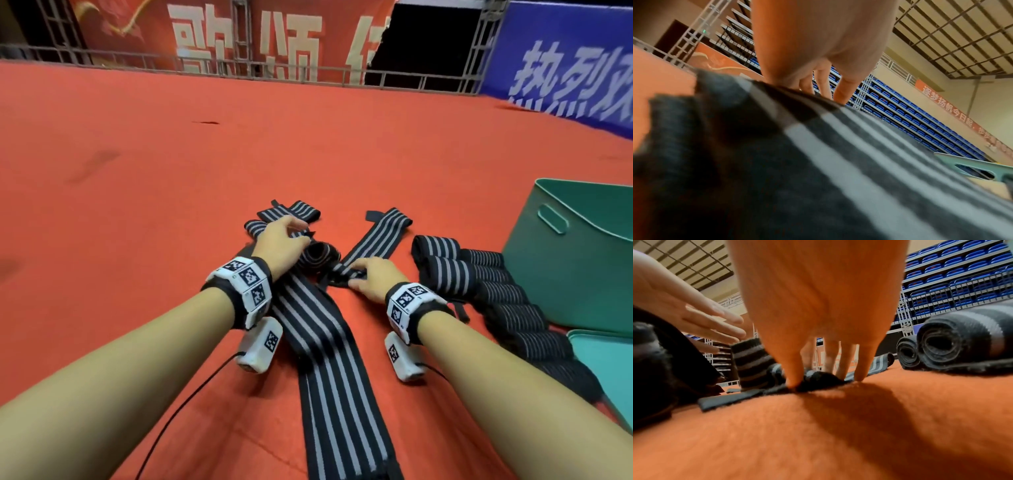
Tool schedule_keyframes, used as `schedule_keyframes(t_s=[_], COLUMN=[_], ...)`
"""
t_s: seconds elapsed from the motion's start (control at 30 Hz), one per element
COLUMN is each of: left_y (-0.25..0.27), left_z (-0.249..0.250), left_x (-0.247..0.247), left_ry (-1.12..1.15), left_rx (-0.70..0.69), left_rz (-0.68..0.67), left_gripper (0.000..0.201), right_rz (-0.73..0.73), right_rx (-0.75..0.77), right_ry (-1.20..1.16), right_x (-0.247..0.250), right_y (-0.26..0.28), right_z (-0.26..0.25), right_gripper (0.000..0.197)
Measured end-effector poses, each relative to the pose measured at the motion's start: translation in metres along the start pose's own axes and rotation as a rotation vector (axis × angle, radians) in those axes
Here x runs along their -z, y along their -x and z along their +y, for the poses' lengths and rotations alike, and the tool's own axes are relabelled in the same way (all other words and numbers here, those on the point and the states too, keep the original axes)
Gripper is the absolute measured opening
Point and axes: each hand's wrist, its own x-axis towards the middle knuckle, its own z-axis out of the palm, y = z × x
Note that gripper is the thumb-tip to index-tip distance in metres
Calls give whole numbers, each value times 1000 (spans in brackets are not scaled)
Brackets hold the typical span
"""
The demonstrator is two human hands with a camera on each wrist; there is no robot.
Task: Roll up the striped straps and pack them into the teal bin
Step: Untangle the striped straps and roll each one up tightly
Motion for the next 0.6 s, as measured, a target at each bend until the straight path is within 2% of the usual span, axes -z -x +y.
schedule_keyframes(t_s=[0.13, 0.23, 0.3, 0.37, 0.47, 0.53, 0.6], left_y=[3, 9, 12, 15, 22, 28, 32], left_z=[6, 12, 16, 18, 29, 39, 44], left_x=[-18, -23, -28, -34, -43, -50, -55], left_ry=[-5, -13, -10, -21, -55, -63, 19], left_rx=[-81, -141, -175, -187, -245, -307, -313], left_rz=[-23, -29, -69, -131, -225, -271, -321], left_gripper=[21, 29, 50, 79, 105, 101, 75], right_rz=[225, 374, 409, 382, 283, 203, 83], right_rx=[-23, -73, -116, -154, -124, -118, -63], right_ry=[-266, -836, -1285, -1589, -1690, -1735, -1808], right_x=[13, 36, 60, 78, 85, 83, 80], right_y=[-2, 4, 17, 30, 50, 64, 73], right_z=[3, -4, -11, -13, -13, -14, -15], right_gripper=[12, 17, 19, 24, 35, 50, 64])
